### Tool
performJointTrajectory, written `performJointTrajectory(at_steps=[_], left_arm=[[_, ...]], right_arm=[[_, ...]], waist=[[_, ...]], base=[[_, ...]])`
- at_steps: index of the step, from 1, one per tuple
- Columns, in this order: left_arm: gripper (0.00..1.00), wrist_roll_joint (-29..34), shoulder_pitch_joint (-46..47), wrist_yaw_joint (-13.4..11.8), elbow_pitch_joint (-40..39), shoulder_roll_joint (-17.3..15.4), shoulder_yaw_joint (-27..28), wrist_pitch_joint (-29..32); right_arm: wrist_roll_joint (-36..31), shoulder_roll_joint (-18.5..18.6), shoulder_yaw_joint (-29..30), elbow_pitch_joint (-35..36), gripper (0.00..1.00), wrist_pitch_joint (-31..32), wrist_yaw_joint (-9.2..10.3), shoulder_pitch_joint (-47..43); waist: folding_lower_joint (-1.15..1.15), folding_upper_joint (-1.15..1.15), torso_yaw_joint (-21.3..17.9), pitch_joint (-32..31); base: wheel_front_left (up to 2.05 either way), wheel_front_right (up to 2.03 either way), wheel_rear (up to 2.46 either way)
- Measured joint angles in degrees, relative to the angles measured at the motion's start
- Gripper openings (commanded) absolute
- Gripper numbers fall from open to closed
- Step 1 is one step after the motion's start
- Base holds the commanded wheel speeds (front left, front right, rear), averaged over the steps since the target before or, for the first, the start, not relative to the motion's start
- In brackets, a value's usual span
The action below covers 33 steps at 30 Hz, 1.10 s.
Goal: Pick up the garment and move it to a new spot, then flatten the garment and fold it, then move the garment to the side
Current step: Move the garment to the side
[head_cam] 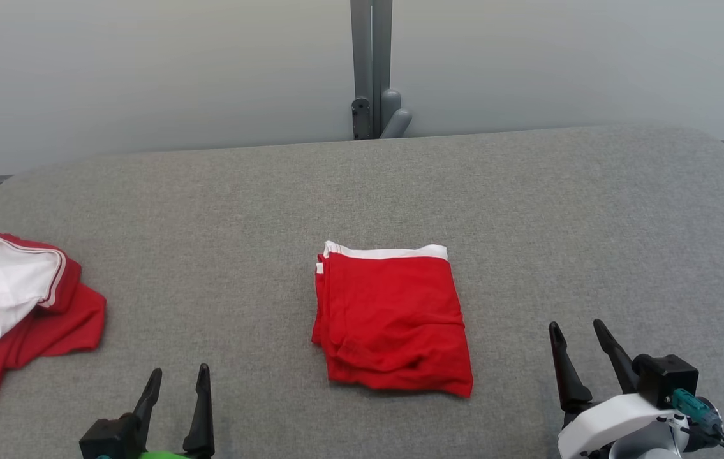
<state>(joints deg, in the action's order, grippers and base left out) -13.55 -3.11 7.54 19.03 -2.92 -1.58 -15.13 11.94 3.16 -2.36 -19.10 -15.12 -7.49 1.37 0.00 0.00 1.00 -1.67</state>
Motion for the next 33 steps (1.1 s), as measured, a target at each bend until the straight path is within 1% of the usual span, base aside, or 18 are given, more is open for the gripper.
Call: performJointTrajectory(at_steps=[7,14,23,28,33], left_arm=[[1.00,0.07,-0.08,0.00,-0.48,0.02,-0.46,0.00],[1.00,0.09,-0.05,0.00,-0.62,0.03,-0.69,0.00],[1.00,0.00,1.58,0.00,-0.48,0.04,-2.50,0.00],[1.00,-0.27,3.10,0.00,-0.32,0.05,-4.12,0.01],[1.00,-0.51,4.04,0.00,-0.45,0.05,-5.30,0.00]], right_arm=[[-0.09,-0.15,0.13,-0.47,1.00,0.00,0.00,0.08],[-2.20,-0.18,0.86,-0.65,1.00,0.00,0.00,0.27],[-7.98,0.03,-1.81,-1.87,1.00,0.00,0.00,4.99],[-8.84,-0.05,-2.59,-4.89,1.00,0.00,-0.01,8.33],[-8.15,-0.18,-3.59,-10.73,1.00,0.02,-0.01,11.32]], waist=[[0.00,0.00,0.31,0.25],[0.00,0.00,1.01,1.01],[0.00,0.00,3.33,3.75],[0.00,0.00,5.73,5.64],[0.00,0.00,8.46,7.43]], base=[[0.00,0.00,0.00],[0.00,0.00,0.00],[0.00,0.00,0.00],[0.00,0.00,0.00],[0.00,0.00,0.00]])
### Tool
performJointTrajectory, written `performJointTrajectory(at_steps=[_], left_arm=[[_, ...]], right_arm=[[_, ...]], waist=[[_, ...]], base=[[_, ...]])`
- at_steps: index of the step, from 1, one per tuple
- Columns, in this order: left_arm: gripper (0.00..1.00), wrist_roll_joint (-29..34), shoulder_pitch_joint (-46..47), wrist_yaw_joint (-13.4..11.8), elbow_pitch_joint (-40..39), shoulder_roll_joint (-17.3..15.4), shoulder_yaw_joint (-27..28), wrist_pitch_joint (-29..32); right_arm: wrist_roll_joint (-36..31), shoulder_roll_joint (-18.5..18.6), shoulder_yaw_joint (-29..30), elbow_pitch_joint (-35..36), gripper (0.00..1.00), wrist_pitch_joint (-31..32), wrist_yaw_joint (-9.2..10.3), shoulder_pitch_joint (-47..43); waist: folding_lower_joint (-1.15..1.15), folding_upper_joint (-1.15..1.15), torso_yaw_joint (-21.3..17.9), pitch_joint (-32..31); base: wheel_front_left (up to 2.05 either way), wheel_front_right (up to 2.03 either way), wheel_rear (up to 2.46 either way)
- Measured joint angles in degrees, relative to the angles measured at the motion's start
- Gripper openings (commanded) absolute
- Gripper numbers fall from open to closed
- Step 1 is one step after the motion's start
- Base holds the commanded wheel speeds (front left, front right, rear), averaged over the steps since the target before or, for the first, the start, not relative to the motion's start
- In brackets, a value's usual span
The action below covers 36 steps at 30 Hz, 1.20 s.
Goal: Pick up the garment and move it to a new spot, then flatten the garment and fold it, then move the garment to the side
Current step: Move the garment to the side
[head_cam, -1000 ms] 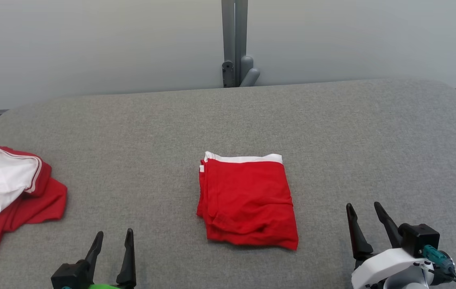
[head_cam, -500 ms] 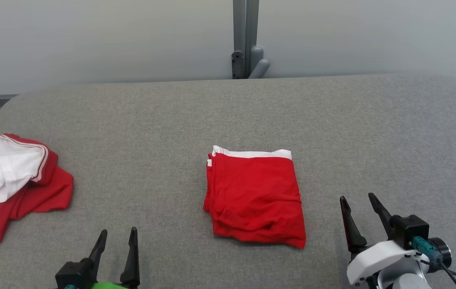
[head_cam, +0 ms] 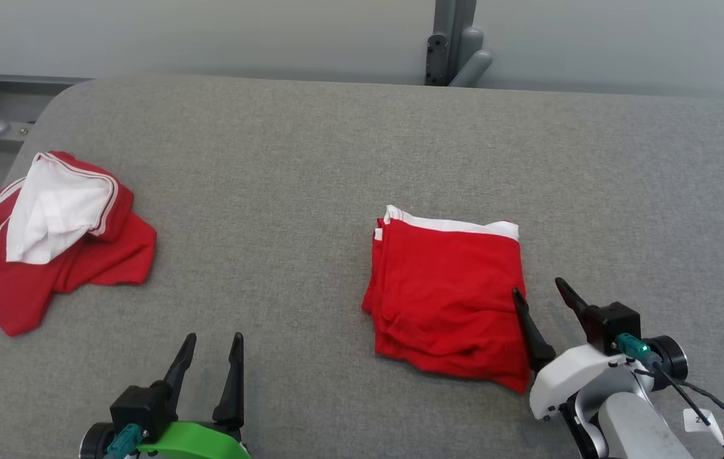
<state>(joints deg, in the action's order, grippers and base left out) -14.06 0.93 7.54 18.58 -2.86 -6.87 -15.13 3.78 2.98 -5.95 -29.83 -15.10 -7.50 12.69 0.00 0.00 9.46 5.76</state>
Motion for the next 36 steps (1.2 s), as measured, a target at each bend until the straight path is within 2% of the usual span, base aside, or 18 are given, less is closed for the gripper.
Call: performJointTrajectory(at_steps=[13,22,23,24,25,26,36], left_arm=[[1.00,-0.54,0.92,0.00,-0.16,0.00,-0.64,0.00],[1.00,-1.26,1.81,0.00,0.01,0.00,-1.24,0.00],[1.00,-1.32,1.86,0.00,0.01,0.00,-1.30,0.00],[1.00,-1.36,1.88,0.00,0.05,0.00,-1.29,0.00],[1.00,-1.38,1.89,0.00,0.08,0.00,-1.29,0.00],[1.00,-1.38,1.91,0.00,0.09,0.00,-1.25,0.00],[1.00,-1.16,1.57,0.00,0.27,0.02,-0.81,0.00]], right_arm=[[10.17,-0.15,0.60,-9.98,1.00,0.04,0.00,5.93],[22.19,0.05,-5.01,-13.72,1.00,-0.15,0.02,8.11],[23.73,0.11,-5.89,-13.90,0.83,-0.21,0.02,8.32],[24.73,0.09,-6.47,-14.00,0.38,-0.21,0.02,8.60],[25.07,0.13,-7.08,-14.13,0.11,-0.20,0.02,8.81],[25.39,0.21,-7.64,-14.23,0.00,-0.21,0.02,8.88],[24.71,1.91,-8.20,-14.57,0.00,-0.03,-0.02,8.73]], waist=[[0.00,0.00,4.48,3.64],[0.00,0.00,4.42,4.32],[0.00,0.00,4.36,4.34],[0.00,0.00,4.28,4.35],[0.00,0.00,4.19,4.33],[0.00,0.00,4.09,4.29],[0.00,0.00,1.69,2.85]], base=[[0.00,0.00,0.00],[0.00,0.00,0.00],[0.00,0.00,0.00],[0.00,0.00,0.00],[0.00,0.00,0.00],[0.00,0.00,0.00],[0.00,0.00,0.00]])
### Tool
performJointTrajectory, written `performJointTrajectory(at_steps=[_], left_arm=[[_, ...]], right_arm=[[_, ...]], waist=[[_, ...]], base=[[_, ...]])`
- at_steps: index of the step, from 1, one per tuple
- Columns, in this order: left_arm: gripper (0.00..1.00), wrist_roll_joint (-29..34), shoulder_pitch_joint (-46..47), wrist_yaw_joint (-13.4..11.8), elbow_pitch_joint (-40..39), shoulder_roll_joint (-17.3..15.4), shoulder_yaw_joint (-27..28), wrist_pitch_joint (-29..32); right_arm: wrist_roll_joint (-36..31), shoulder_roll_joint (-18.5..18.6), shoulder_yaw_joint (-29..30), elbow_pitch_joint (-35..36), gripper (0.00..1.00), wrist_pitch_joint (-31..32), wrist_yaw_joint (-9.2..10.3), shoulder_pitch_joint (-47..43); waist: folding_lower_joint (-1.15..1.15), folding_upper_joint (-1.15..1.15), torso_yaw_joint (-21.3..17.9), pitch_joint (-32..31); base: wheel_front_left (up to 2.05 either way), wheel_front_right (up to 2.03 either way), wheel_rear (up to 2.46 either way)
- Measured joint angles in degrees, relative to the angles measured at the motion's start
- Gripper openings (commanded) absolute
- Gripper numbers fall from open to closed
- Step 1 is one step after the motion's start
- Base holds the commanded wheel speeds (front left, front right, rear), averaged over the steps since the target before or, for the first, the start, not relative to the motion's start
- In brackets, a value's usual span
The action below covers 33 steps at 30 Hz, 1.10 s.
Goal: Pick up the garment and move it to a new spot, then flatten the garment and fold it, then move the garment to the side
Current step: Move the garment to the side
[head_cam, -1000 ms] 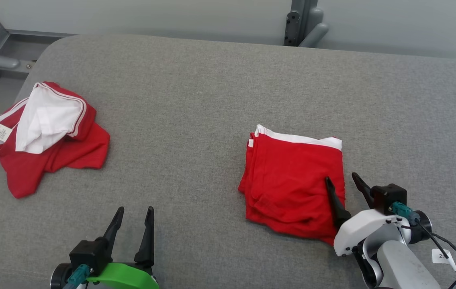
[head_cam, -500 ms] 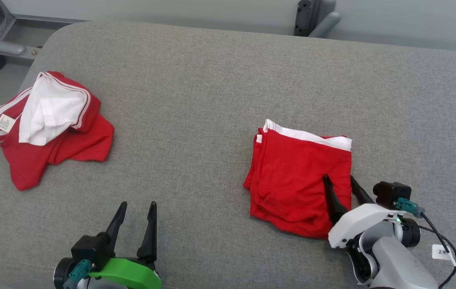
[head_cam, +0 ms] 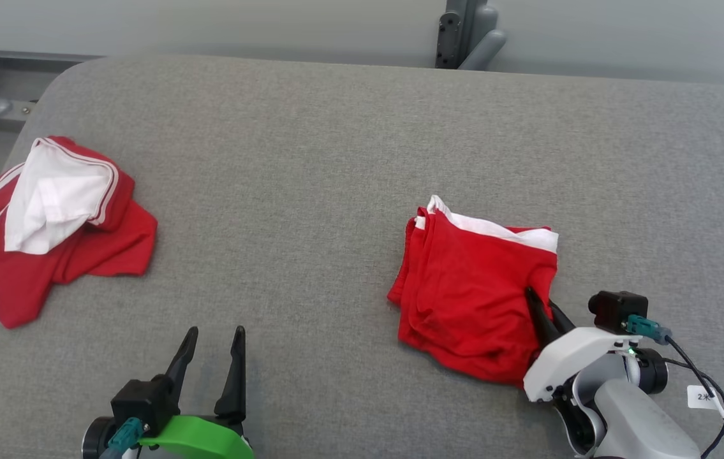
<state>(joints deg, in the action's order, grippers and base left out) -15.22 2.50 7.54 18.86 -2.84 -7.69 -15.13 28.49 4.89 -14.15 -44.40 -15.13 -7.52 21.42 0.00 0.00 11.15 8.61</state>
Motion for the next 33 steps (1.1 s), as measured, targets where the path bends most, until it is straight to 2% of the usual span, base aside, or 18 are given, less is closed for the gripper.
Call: performJointTrajectory(at_steps=[9,15,20,21,28,33], left_arm=[[1.00,0.62,-1.63,0.00,0.21,-0.01,0.02,0.00],[1.00,0.60,-2.13,0.00,-0.12,0.00,-0.27,0.00],[1.00,0.31,-2.33,0.00,-0.45,0.00,-0.24,0.00],[1.00,0.31,-2.17,0.00,-0.64,0.00,-0.43,0.00],[1.00,0.56,-0.34,0.00,-1.01,0.02,-1.30,0.00],[1.00,1.62,1.44,0.00,-0.94,0.04,-2.41,0.00]], right_arm=[[0.12,3.27,-3.14,-4.90,0.00,0.01,-0.02,1.13],[0.68,5.61,-3.31,-5.38,0.00,0.01,-0.02,1.90],[0.97,5.92,-3.71,-5.22,0.00,0.01,-0.01,1.42],[1.18,5.84,-3.69,-5.09,0.00,0.01,-0.01,1.25],[1.08,5.23,-4.09,-3.56,0.00,0.01,-0.01,1.03],[1.01,5.02,-4.38,-1.90,0.00,0.01,-0.01,1.03]], waist=[[0.00,0.00,-5.03,-2.65],[0.00,0.00,-9.81,-4.28],[0.00,0.00,-14.85,-4.97],[0.00,0.00,-17.10,-5.03],[0.00,0.00,-25.17,-4.61],[0.00,0.00,-29.80,-3.43]], base=[[0.00,0.00,0.00],[0.00,0.00,0.00],[0.00,0.00,0.00],[0.00,0.00,0.00],[0.00,0.00,0.00],[0.00,0.00,0.00]])
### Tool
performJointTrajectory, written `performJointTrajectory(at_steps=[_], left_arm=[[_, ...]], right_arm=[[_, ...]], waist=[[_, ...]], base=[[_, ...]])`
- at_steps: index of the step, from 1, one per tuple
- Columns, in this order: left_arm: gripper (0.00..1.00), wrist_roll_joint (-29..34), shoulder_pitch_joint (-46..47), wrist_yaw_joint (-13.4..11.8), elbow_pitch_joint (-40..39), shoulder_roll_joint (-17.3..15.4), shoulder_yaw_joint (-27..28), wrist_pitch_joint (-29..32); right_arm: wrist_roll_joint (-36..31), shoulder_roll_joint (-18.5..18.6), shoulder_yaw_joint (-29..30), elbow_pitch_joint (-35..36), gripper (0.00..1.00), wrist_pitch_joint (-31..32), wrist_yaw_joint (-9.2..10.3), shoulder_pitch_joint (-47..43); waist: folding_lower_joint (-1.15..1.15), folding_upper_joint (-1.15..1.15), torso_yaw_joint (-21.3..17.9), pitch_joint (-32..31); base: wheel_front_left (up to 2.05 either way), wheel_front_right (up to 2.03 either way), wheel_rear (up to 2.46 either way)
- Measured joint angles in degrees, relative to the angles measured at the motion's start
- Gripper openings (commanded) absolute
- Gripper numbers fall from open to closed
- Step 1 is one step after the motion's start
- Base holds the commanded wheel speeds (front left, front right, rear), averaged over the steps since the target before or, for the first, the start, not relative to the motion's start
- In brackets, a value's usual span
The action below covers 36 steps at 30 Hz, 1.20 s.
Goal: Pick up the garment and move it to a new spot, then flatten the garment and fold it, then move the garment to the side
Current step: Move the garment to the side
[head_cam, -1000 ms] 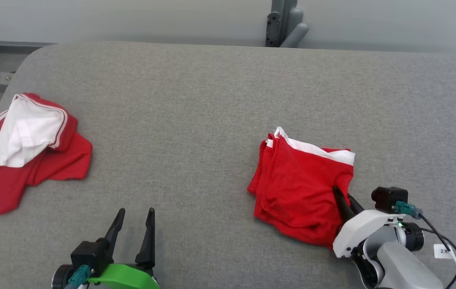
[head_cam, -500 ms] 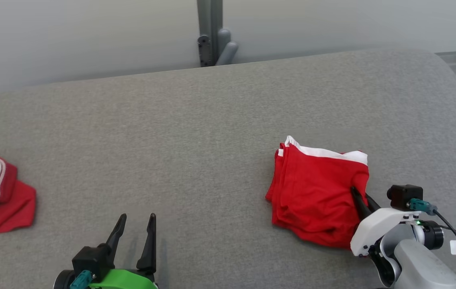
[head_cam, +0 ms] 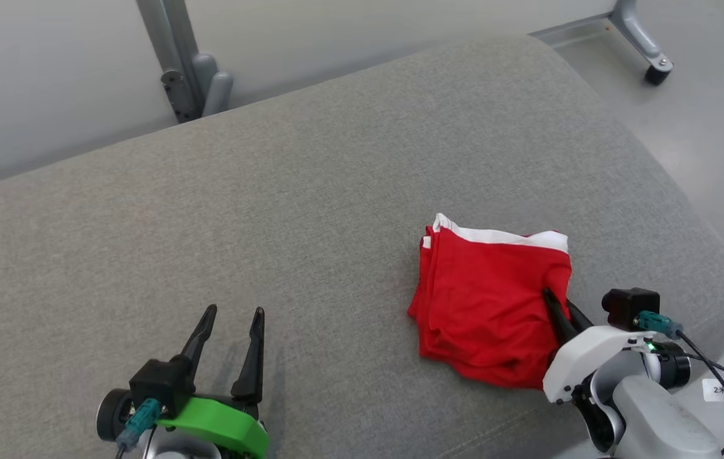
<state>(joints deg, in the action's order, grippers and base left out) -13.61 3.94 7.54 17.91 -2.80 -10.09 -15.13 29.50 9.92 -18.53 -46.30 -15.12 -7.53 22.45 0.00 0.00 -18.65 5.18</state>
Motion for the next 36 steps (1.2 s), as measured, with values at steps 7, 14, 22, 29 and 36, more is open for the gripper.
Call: performJointTrajectory(at_steps=[7,14,22,29,36], left_arm=[[1.00,1.26,3.24,0.00,-0.30,-2.23,-1.90,0.00],[1.00,2.61,7.34,0.00,-1.99,-5.10,-3.36,0.01],[1.00,3.76,9.97,0.00,-4.34,-6.17,-3.43,0.00],[1.00,4.17,10.88,0.00,-6.14,-5.43,-2.19,0.00],[1.00,4.19,11.36,0.00,-5.73,-5.04,-2.38,0.00]], right_arm=[[-1.38,0.20,-2.34,0.83,0.00,0.00,0.02,5.77],[-3.74,3.89,-1.38,-2.75,0.00,0.00,0.01,16.01],[-8.93,10.91,4.19,-13.01,0.00,0.07,0.00,26.57],[-15.61,18.57,14.43,-19.28,0.00,0.08,0.00,31.89],[-23.98,21.81,23.97,-21.08,1.00,0.07,0.00,32.54]], waist=[[0.00,0.00,-1.96,4.26],[0.00,0.00,0.13,9.40],[0.00,0.00,6.67,15.70],[0.00,0.00,11.76,20.09],[0.01,0.00,14.90,22.38]], base=[[0.00,0.00,0.00],[0.00,0.00,0.00],[0.00,0.00,0.00],[0.00,0.00,0.00],[0.00,0.00,0.00]])
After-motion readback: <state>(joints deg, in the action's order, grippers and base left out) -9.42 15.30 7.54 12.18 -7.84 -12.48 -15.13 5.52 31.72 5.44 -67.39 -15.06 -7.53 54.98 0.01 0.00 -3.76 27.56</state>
